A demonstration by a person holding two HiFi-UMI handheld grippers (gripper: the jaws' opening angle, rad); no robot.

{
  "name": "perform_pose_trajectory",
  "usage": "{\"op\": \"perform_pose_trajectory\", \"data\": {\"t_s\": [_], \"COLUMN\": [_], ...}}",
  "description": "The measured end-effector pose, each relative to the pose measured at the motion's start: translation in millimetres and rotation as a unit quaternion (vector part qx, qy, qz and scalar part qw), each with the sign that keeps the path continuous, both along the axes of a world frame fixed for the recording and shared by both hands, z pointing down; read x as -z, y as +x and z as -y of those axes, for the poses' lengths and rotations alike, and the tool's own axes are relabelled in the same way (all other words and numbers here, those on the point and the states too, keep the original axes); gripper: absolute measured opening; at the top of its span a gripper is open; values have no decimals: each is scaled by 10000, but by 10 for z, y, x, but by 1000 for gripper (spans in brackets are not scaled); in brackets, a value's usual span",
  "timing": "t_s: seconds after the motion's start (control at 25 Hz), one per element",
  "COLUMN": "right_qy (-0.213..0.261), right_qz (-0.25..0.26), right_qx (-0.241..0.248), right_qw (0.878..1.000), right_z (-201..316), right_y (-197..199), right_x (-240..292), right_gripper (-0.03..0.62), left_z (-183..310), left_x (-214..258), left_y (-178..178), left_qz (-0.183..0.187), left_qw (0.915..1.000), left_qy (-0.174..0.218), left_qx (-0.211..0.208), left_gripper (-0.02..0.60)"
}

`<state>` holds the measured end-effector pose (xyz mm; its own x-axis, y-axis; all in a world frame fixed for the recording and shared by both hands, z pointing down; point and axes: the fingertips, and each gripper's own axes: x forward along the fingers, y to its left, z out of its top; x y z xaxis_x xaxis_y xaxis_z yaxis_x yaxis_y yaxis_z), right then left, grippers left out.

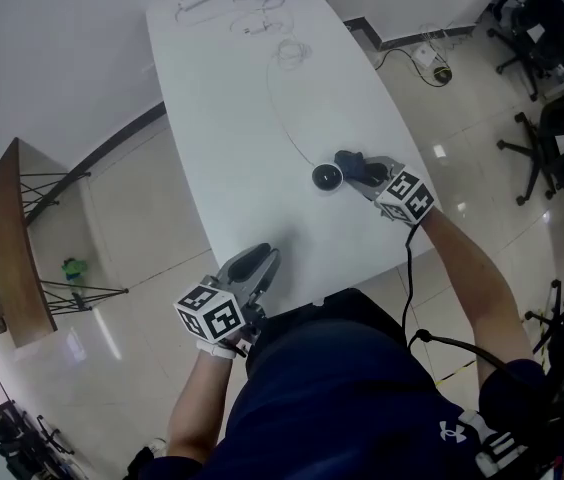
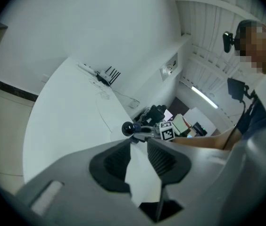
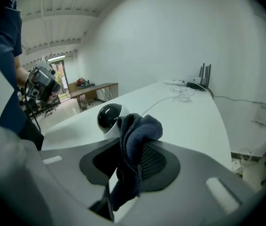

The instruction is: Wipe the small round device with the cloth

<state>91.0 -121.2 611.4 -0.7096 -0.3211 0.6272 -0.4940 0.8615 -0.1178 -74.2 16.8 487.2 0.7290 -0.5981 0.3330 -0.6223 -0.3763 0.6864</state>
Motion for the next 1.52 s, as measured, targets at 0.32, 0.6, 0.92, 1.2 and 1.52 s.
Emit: {"op": "perform_pose_trajectory", "data": {"t_s": [0.32, 0.6, 0.92, 1.2, 1.52], "right_qy": [61, 700, 692, 1140, 1446], "right_qz": [263, 142, 56, 55, -1031], "right_qx": [-662, -1017, -1437, -2320, -1898], "right_qw": [9974, 9923, 9872, 9660, 9656], "right_z": [-725, -791, -800, -507, -174], "right_y": [-57, -816, -1122, -131, -222], "right_x": [-64, 154, 219, 762, 974], "right_gripper": [109, 109, 110, 109, 109], "left_z": [141, 132, 117, 211, 163], "left_x": [15, 40, -86, -125, -80], "left_y": [385, 332, -68, 56, 199], "left_qz": [-127, -189, -222, -379, -442], "left_qw": [9986, 9984, 9995, 9987, 9977], "left_qy": [42, 83, 51, 83, 137], "left_qx": [-504, -518, -205, -336, -503], "left_gripper": [110, 107, 100, 101, 101]}}
